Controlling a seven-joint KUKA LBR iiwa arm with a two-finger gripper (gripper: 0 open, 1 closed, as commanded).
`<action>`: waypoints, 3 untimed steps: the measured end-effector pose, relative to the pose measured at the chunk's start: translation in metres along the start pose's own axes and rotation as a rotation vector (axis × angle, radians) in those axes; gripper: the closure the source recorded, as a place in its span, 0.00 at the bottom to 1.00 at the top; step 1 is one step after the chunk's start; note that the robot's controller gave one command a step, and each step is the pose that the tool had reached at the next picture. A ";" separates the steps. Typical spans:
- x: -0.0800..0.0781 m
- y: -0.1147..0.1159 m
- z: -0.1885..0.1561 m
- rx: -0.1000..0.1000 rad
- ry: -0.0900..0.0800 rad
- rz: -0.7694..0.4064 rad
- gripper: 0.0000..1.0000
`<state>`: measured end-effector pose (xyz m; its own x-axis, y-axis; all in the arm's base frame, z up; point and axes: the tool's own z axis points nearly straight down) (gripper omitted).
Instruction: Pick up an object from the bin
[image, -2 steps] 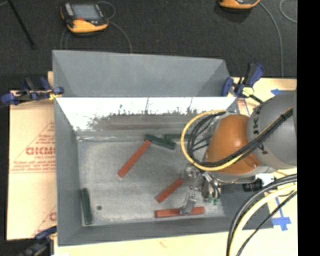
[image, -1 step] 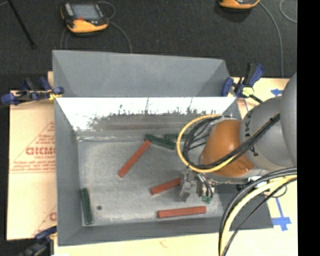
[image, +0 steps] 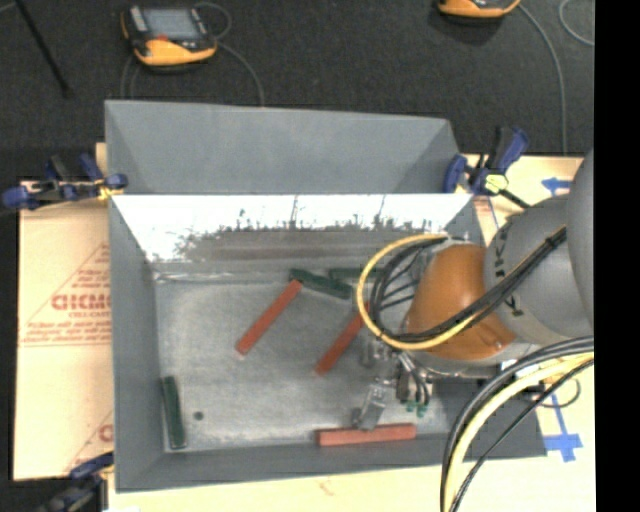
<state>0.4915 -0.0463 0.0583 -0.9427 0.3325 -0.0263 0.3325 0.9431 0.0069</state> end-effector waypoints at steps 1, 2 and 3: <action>0.003 -0.001 -0.006 0.001 0.005 0.009 0.00; -0.019 0.047 -0.039 0.007 0.026 -0.127 0.00; -0.018 0.075 -0.054 0.002 0.020 -0.133 0.00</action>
Offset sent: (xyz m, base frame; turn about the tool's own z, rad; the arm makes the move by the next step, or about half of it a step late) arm 0.0566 0.0633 0.0606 -0.1892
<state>0.5316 0.0185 0.1131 -0.9789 0.2044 -0.0073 0.2044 0.9789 0.0022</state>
